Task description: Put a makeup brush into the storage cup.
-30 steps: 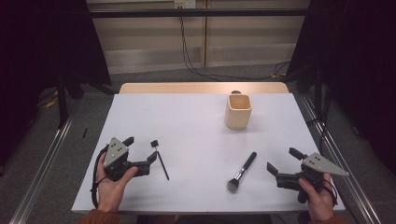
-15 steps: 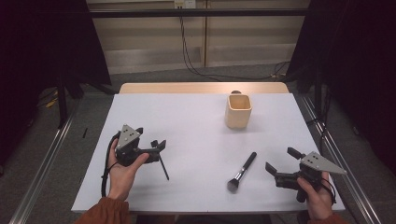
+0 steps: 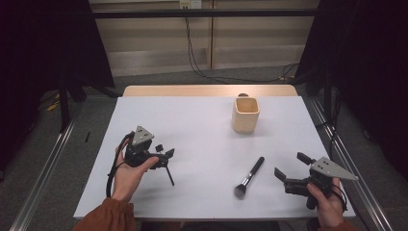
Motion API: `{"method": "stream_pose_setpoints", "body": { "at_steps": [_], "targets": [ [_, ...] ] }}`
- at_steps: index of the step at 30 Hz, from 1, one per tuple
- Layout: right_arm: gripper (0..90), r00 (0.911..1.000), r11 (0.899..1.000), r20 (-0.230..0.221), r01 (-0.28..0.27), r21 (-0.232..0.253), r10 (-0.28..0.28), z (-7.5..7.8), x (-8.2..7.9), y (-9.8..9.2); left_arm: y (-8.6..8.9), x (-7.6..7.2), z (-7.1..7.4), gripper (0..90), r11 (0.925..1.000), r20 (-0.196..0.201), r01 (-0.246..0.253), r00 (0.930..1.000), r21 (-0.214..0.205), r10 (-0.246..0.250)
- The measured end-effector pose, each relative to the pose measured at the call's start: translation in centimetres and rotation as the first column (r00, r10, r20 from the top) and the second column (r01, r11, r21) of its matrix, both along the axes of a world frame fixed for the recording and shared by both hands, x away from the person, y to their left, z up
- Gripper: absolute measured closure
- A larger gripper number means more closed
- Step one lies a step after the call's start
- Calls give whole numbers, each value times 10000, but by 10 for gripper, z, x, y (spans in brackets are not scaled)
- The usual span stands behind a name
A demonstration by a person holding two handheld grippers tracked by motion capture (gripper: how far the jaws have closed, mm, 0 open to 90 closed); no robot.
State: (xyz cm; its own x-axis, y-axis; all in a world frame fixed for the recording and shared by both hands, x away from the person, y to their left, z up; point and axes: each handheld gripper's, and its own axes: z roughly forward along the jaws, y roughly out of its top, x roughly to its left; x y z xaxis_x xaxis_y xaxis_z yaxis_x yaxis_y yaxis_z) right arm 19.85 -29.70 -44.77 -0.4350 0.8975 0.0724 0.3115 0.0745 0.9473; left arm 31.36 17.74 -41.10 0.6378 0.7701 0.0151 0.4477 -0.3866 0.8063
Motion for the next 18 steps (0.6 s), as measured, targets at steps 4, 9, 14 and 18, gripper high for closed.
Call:
{"method": "stream_pose_setpoints", "body": {
  "at_steps": [4, 9, 14, 18],
  "targets": [
    [0, 10000, 10000, 1, 12, -5, -12, 0, 0, 0, -1, 3, 1, 87, 9954, -1324, -430, 9897, 856, 541],
    [0, 10000, 10000, 10, -23, -35, 23, 0, -1, 0, -3, 8, -3, 86, 9841, -2451, -595, 9643, 1671, 1000],
    [0, 10000, 10000, 3, -38, -33, 38, 0, -1, 1, -6, 10, -4, 87, 9775, -3090, -708, 9420, 1988, 1310],
    [0, 10000, 10000, -5, -64, -60, 64, 0, -1, 1, -7, 12, -3, 96, 9699, -3629, -677, 9194, 2339, 1517]
  ]
}}
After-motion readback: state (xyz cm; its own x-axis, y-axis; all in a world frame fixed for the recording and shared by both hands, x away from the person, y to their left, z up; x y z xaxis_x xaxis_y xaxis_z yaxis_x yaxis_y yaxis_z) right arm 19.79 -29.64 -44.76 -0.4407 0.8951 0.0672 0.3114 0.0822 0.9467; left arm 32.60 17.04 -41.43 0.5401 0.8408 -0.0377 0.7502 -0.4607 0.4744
